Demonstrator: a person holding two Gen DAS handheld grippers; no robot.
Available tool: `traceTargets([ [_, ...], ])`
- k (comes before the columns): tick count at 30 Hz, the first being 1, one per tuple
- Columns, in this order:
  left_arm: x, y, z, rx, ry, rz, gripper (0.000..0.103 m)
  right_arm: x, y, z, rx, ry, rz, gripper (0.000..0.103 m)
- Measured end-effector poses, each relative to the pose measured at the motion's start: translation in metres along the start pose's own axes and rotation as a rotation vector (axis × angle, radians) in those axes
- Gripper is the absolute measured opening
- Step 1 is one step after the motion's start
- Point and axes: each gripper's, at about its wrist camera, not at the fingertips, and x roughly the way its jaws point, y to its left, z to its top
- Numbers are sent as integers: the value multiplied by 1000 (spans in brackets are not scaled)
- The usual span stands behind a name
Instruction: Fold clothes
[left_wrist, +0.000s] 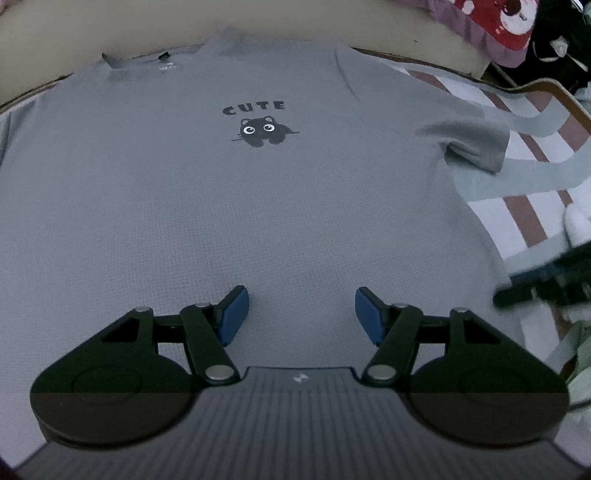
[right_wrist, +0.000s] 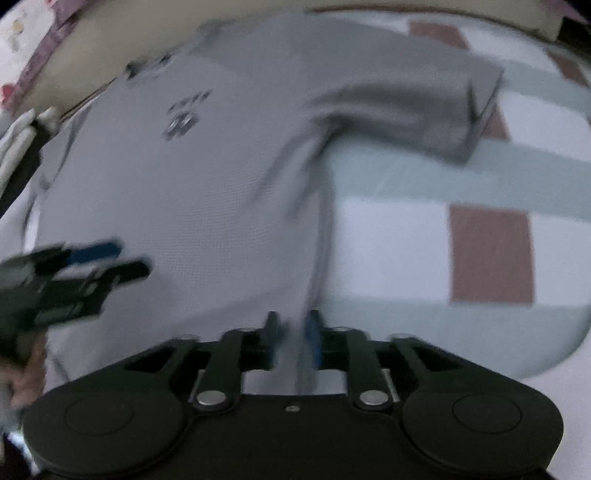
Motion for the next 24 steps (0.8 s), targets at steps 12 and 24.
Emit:
traceTargets([
  [12, -14, 12, -8, -39, 58, 41, 64, 11, 19, -24, -120, 151, -61, 8],
  [24, -45, 2, -41, -6, 124, 59, 64, 22, 26, -49, 10, 394, 24, 59],
])
